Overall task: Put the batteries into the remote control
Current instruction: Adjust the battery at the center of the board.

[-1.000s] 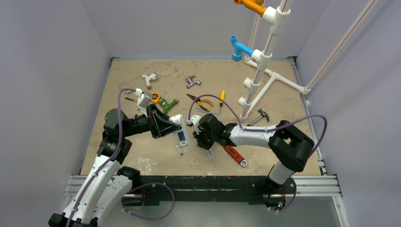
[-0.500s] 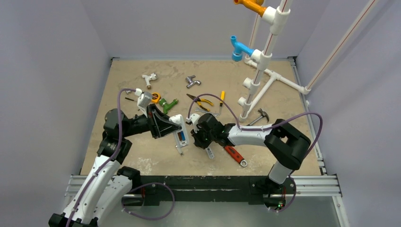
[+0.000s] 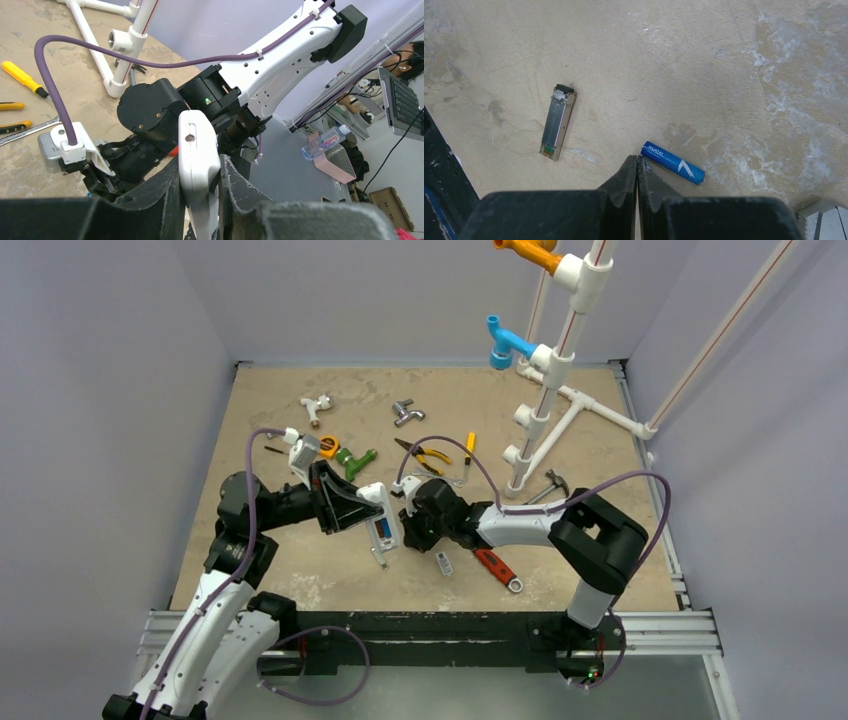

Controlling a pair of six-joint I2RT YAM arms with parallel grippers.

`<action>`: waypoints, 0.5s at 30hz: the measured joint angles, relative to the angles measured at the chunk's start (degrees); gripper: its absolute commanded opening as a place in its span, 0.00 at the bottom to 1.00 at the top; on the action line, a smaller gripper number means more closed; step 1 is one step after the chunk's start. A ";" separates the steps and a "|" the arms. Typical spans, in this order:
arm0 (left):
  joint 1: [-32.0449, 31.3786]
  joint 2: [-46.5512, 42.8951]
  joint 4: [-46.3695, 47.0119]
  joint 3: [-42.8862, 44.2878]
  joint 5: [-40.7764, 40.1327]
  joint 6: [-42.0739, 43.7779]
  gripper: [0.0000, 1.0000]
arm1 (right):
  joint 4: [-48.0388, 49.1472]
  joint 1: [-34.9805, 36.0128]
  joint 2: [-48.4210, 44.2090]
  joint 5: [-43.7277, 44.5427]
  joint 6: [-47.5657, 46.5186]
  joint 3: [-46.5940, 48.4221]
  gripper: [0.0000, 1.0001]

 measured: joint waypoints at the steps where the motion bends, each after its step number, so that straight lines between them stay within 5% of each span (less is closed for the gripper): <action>1: 0.00 0.00 0.00 0.00 0.00 0.00 0.00 | 0.57 0.00 0.31 0.02 0.52 0.09 0.00; 15: 0.00 0.00 -0.17 0.00 -0.20 0.02 0.00 | 2.99 0.00 2.23 1.31 4.02 1.46 0.00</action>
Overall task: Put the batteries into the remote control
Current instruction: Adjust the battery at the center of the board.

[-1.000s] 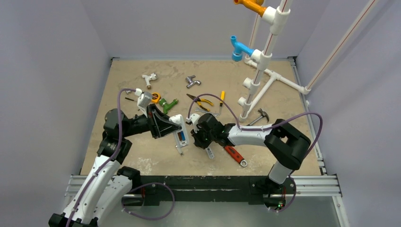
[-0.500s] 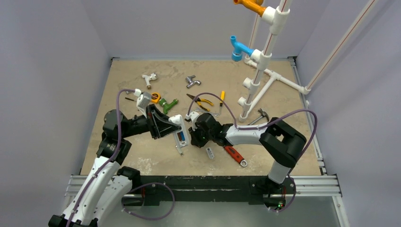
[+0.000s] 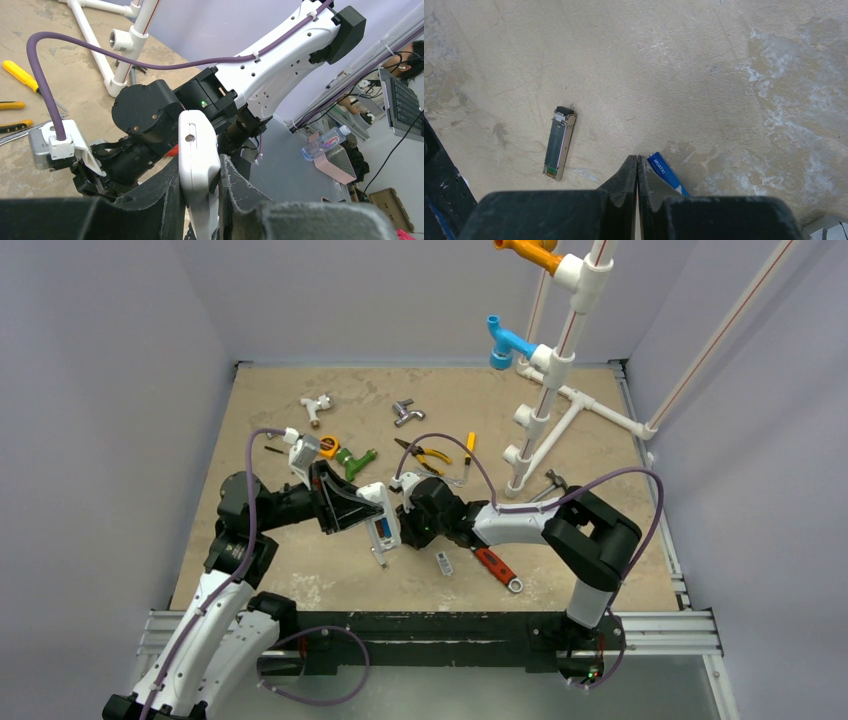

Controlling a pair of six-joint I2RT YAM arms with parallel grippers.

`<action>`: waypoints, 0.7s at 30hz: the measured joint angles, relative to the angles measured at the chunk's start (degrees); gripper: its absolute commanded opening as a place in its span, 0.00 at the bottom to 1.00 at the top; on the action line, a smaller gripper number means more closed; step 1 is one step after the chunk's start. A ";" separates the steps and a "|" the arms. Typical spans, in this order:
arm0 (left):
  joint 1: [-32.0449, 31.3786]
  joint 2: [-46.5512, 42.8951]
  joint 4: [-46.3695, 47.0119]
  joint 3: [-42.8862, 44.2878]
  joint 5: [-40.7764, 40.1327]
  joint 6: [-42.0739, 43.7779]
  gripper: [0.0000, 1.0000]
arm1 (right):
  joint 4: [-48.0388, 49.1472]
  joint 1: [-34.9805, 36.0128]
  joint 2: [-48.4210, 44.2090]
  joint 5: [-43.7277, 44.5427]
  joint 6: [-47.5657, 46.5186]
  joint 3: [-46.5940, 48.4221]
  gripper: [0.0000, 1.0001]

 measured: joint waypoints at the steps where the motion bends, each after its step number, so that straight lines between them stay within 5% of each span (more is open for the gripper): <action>1: 0.00 0.00 0.00 0.00 0.00 0.00 0.00 | -0.02 0.00 0.00 -0.04 0.00 0.02 0.00; 21: 0.00 0.11 0.00 0.00 -0.04 0.00 0.00 | -3.32 0.02 -0.68 6.43 1.33 5.73 0.00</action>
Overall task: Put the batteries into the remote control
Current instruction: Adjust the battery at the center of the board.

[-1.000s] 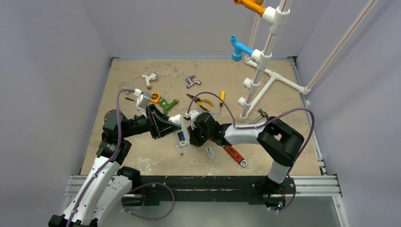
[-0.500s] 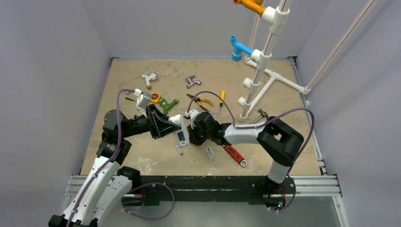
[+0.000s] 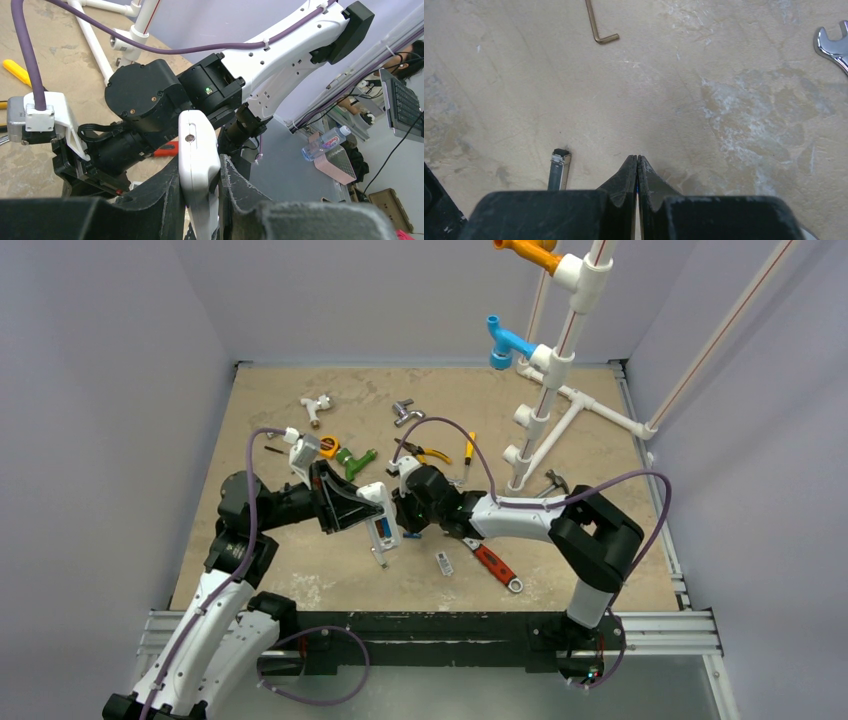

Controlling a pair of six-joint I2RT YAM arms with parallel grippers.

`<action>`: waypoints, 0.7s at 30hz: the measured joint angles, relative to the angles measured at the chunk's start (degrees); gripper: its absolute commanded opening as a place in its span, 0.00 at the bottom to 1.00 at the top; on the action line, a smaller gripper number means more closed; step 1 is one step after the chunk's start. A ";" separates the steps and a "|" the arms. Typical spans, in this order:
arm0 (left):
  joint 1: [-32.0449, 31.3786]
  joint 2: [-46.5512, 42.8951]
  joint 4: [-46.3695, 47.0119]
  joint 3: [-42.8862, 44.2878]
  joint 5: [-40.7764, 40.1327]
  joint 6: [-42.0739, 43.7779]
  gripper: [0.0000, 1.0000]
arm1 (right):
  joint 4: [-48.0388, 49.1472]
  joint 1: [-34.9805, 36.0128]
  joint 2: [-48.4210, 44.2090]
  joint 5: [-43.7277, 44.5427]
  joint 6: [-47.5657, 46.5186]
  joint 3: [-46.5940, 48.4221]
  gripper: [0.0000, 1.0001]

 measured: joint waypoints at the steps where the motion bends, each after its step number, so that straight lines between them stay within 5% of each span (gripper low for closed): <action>1: 0.00 0.07 0.00 0.00 -0.02 0.00 0.00 | -0.85 0.00 0.00 0.83 0.04 0.26 0.00; 21: 0.00 0.39 0.00 0.00 -0.42 0.00 0.00 | -11.45 0.00 4.66 2.71 -1.81 5.22 0.00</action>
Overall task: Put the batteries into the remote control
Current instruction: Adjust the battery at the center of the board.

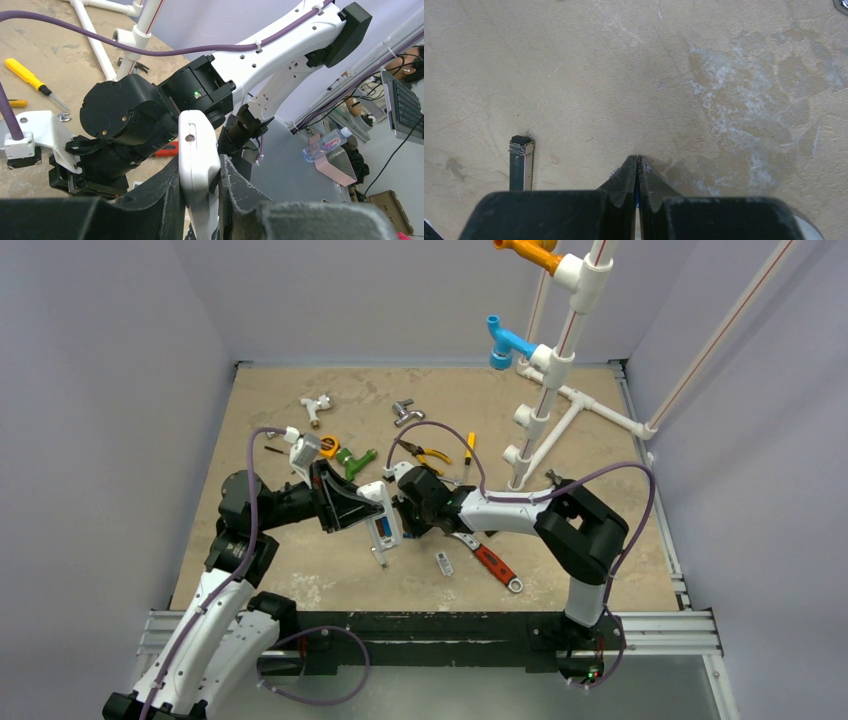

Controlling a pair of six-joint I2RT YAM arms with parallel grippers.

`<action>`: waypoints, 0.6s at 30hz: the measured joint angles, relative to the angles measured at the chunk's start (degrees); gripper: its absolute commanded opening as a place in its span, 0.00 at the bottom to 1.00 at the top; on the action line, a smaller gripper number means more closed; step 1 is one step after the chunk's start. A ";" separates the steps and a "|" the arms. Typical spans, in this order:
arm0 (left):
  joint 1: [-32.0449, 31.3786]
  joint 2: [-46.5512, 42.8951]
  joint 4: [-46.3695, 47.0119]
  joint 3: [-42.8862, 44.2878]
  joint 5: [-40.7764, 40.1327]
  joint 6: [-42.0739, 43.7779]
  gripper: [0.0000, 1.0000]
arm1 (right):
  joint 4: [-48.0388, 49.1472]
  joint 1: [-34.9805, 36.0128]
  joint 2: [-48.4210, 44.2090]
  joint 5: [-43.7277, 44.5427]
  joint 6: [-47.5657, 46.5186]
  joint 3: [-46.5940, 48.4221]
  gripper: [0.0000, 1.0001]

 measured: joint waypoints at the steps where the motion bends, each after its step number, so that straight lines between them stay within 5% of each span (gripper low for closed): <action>1: 0.00 0.00 0.00 0.00 0.00 0.00 0.00 | -0.11 0.00 0.00 -0.13 -0.13 0.02 0.00; 18: 0.00 0.00 0.00 0.00 -0.02 -0.02 0.00 | -1.60 0.96 -0.07 -2.51 -2.95 0.33 0.00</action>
